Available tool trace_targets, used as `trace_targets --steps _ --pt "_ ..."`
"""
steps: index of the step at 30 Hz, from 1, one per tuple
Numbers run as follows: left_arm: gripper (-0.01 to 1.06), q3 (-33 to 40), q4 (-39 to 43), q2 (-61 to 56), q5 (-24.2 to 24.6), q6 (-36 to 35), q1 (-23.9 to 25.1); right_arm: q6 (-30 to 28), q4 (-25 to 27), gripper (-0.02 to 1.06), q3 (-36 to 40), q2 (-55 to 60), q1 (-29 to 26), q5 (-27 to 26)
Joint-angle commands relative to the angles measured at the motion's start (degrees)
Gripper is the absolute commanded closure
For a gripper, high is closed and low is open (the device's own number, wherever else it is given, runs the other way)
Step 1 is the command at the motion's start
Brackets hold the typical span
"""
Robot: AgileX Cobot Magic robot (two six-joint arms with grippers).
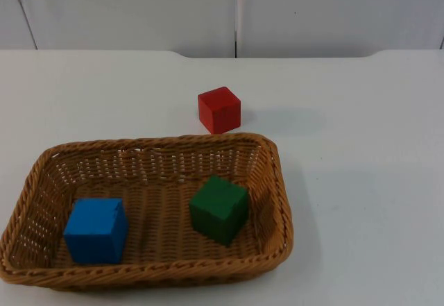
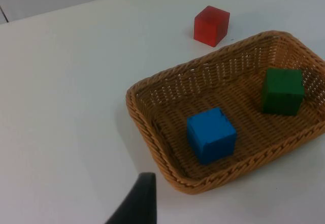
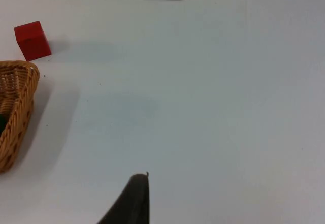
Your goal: Pick up one cube with each hand and place exactly two cubes into the same basket, leaving the remaining cube outside.
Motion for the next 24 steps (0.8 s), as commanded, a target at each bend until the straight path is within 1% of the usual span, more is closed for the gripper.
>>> trace_targets --steps 1,13,15,18,22,23,24 --pt "0.0 0.2 0.0 -0.2 -0.7 -0.2 -0.3 -0.1 0.1 -0.01 0.0 -0.2 -0.4 -0.3" --pt "0.0 0.2 0.0 -0.2 -0.7 -0.2 -0.3 -0.1 0.1 -0.01 0.0 -0.2 -0.4 -0.3" --pt "0.0 0.2 0.0 -0.2 -0.7 -0.2 0.3 -0.1 0.1 -0.01 0.0 -0.2 -0.4 -0.3" --pt "0.0 0.2 0.0 -0.2 -0.7 -0.2 1.8 -0.1 0.1 -0.01 0.0 -0.2 -0.4 -0.3" --pt "0.0 0.2 0.1 -0.2 -0.7 -0.2 8.0 -0.1 0.1 -0.01 0.0 -0.2 -0.4 -0.3" --pt "0.0 0.2 0.1 -0.2 -0.7 -0.2 8.0 -0.1 0.1 -0.01 0.0 -0.2 -0.4 -0.3" --pt "0.0 0.2 0.1 -0.2 -0.7 -0.2 9.7 -0.1 0.1 -0.01 0.0 -0.2 -0.4 -0.3"
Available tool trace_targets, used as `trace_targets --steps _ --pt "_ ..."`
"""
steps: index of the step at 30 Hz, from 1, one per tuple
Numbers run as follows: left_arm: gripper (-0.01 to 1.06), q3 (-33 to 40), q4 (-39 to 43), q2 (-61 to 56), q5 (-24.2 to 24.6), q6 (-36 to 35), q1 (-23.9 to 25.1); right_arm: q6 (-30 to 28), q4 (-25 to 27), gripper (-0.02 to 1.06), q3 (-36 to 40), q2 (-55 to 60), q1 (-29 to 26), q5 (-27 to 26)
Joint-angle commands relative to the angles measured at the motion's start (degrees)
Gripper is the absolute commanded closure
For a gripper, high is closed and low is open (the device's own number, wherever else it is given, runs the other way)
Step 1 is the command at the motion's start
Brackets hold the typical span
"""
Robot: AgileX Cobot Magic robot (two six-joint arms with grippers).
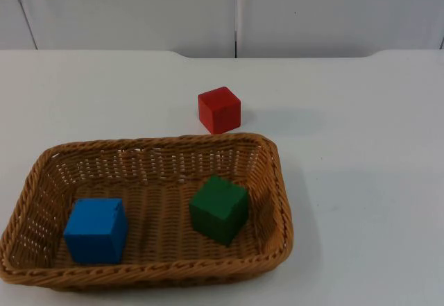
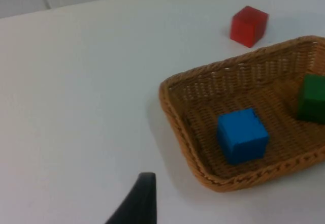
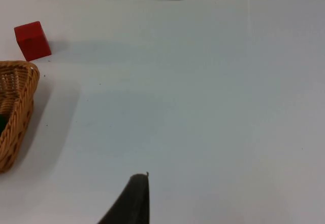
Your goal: Pick up one cube with each hand and place exactly two cubes into the same basket, leaving the remaining cube outside.
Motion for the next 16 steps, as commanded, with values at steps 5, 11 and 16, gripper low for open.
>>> trace_targets --steps 5,11,16 --pt "0.0 0.2 0.1 -0.2 -0.7 -0.2 6.8 -0.1 0.1 -0.01 0.0 -0.2 -0.4 -0.3" --pt "0.0 0.2 0.1 -0.2 -0.7 -0.2 12.1 -0.1 0.1 -0.01 0.0 -0.2 -0.4 -0.3" --pt "0.0 0.2 0.1 -0.2 -0.7 -0.2 14.9 -0.1 0.1 -0.01 0.0 -0.2 -0.4 -0.3"
